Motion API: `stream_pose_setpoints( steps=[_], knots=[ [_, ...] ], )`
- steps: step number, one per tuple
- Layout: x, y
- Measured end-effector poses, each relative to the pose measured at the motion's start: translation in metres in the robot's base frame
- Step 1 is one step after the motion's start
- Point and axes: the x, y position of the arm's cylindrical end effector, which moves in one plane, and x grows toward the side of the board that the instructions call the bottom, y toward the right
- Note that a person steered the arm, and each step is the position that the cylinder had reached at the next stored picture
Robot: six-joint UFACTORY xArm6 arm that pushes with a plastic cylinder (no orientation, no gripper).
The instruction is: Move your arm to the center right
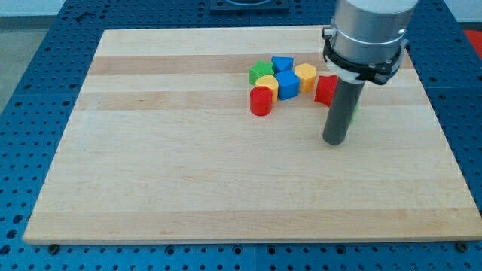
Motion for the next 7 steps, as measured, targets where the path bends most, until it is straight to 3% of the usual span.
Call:
stream_pose_setpoints(
  steps=[4, 7],
  knots=[
    [0.0, 0.031],
    [-0.005, 0.203]
  ],
)
